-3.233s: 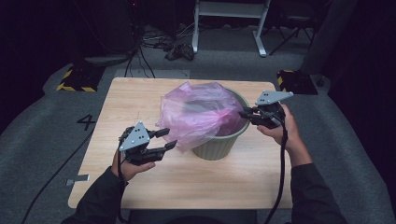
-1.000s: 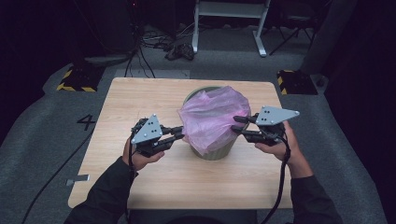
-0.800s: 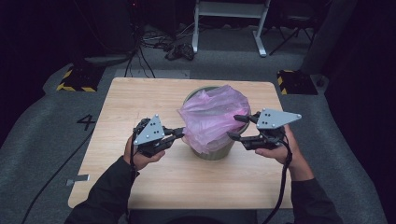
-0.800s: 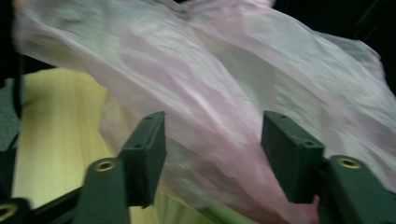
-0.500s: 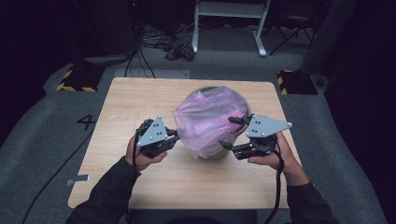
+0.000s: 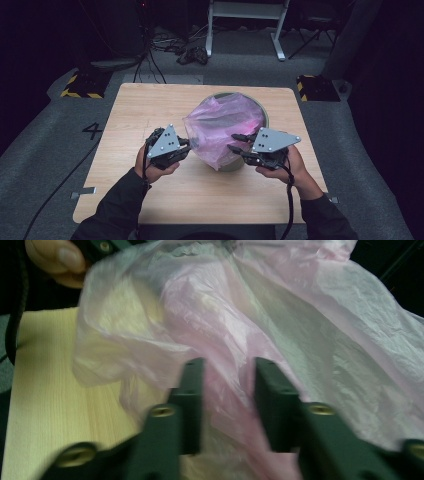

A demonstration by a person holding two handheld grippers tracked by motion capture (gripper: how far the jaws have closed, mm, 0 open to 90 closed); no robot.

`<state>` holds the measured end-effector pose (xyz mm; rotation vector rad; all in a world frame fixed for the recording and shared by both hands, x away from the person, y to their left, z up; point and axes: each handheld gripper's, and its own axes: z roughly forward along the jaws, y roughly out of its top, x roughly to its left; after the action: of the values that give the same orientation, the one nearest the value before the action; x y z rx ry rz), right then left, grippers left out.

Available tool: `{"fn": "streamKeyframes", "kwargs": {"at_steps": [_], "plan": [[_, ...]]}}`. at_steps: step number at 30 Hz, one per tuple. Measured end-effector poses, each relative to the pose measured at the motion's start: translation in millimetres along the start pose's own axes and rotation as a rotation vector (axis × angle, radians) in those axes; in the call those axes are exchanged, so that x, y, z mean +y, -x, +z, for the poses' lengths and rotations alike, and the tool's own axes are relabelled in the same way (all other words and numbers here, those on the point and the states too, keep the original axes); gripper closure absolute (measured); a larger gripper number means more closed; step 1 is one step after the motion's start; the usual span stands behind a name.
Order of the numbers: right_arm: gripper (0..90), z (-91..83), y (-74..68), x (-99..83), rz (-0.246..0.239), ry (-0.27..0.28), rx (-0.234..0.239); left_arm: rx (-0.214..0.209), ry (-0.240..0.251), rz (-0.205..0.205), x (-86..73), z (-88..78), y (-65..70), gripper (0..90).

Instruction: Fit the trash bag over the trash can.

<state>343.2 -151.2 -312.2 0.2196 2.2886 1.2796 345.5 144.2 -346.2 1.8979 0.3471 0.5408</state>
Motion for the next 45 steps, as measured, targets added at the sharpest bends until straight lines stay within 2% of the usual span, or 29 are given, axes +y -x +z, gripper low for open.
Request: {"fn": "streamKeyframes", "kwargs": {"at_steps": [2, 4, 9, 14, 16, 24, 28, 31, 33, 38, 41, 45], "plan": [[83.0, -2.1, 1.6, -3.3, 0.006, 0.004, 0.004, 0.004, 0.003, -0.004, -1.2, -2.3, -1.3, 90.0], [85.5, -6.1, 3.8, -7.4, 0.017, 0.001, -0.009, 0.010, 0.006, -0.011, -3.1, -5.0, -2.8, 90.0], [83.5, -21.6, 11.4, -18.2, 0.073, 0.027, -0.027, 0.024, 0.001, -0.029, -9.0, -9.5, -6.3, 90.0], [84.8, -36.8, 19.9, -34.9, 0.130, 0.030, -0.055, 0.031, -0.007, -0.038, -12.6, -11.1, -8.8, 90.0], [84.9, -42.3, 23.7, -43.1, 0.167, 0.037, -0.060, 0.035, -0.012, -0.040, -14.0, -11.8, -9.8, 90.0], [82.8, -61.9, 36.0, -76.6, 0.283, 0.042, -0.129, 0.040, -0.017, -0.054, -18.2, -10.7, -13.4, 90.0], [74.0, -67.9, 38.2, -87.6, 0.318, 0.039, -0.147, 0.040, -0.018, -0.055, -18.7, -10.7, -12.1, 90.0], [50.6, -74.1, 36.6, -89.5, 0.321, 0.034, -0.163, 0.036, -0.013, -0.052, -18.5, -12.4, -11.1, 90.0], [43.1, -78.9, 36.0, -89.3, 0.330, 0.039, -0.173, 0.036, -0.010, -0.051, -18.1, -13.1, -10.3, 90.0], [34.1, -94.9, 30.9, -86.5, 0.332, 0.056, -0.188, 0.037, -0.009, -0.044, -17.2, -13.8, -9.8, 90.0], [30.5, -101.2, 26.2, -83.0, 0.332, 0.085, -0.176, 0.035, -0.009, -0.041, -16.8, -13.4, -8.9, 90.0], [26.5, -104.5, 16.5, -73.7, 0.322, 0.097, -0.147, 0.031, -0.009, -0.037, -16.4, -12.5, -7.3, 90.0]]}}
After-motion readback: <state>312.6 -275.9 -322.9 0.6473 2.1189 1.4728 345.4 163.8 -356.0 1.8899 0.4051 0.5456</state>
